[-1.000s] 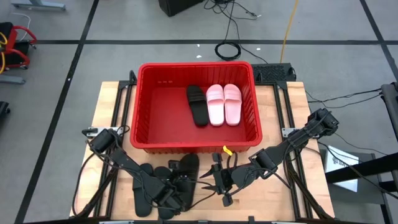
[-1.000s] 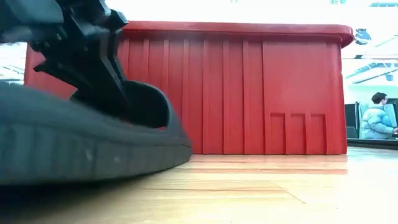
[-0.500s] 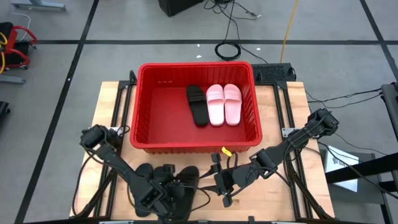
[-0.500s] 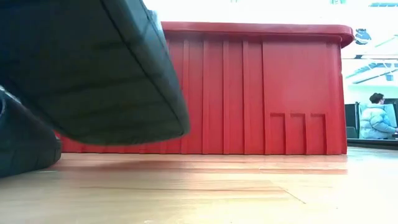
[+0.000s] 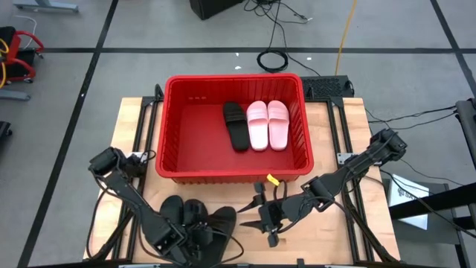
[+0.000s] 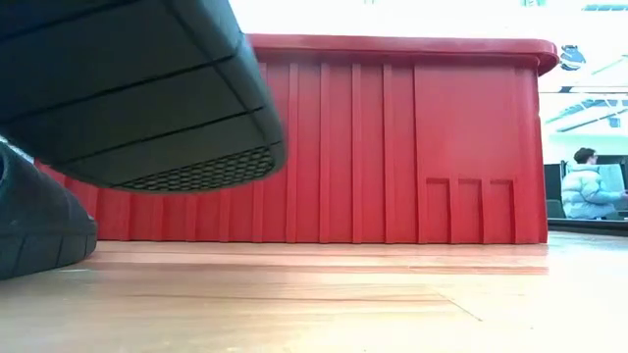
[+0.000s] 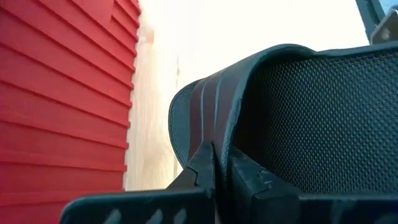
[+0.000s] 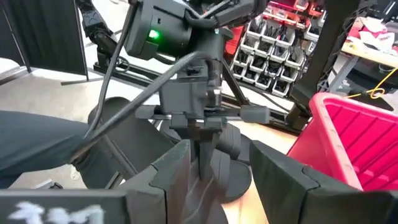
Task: Pick and place slides into bin
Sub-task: Put the black slipper into the red bin
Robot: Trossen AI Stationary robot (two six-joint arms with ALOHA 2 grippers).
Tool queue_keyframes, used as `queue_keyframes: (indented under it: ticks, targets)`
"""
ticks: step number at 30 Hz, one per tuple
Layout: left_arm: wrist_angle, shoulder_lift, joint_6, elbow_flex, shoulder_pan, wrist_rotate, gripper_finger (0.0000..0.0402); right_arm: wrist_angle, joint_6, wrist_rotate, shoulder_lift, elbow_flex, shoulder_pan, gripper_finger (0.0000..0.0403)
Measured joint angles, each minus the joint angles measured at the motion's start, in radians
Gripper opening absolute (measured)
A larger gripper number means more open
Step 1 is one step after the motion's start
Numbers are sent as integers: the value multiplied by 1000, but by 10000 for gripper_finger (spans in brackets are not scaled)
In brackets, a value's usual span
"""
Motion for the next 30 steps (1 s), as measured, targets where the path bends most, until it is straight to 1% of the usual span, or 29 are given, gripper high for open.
queue_keyframes:
  ticks: [2,5,9,11,14,17,19,25,30]
  targets:
    - [1,-2,6,0,-5,1,4,-21,4,1,-8,0,3,155]
    - [1,-11,6,0,-7,2,9,-49,7,3,-12,0,6,155]
    - [19,-41,5,0,-17,-1,12,-66,10,1,-12,0,6,155]
    - [29,-60,16,0,-31,-10,8,-79,10,2,-12,0,6,155]
    - [86,-87,74,0,-54,-36,4,-91,11,2,-12,0,5,155]
    - [119,-124,136,0,-81,-70,10,-87,11,2,-12,0,5,155]
    - [140,-146,150,1,-99,-103,12,-87,11,2,-12,0,5,155]
    - [111,-182,183,1,-143,-181,4,-82,11,1,-12,0,5,155]
    - [92,-205,219,1,-150,-218,12,-79,11,2,-12,0,4,155]
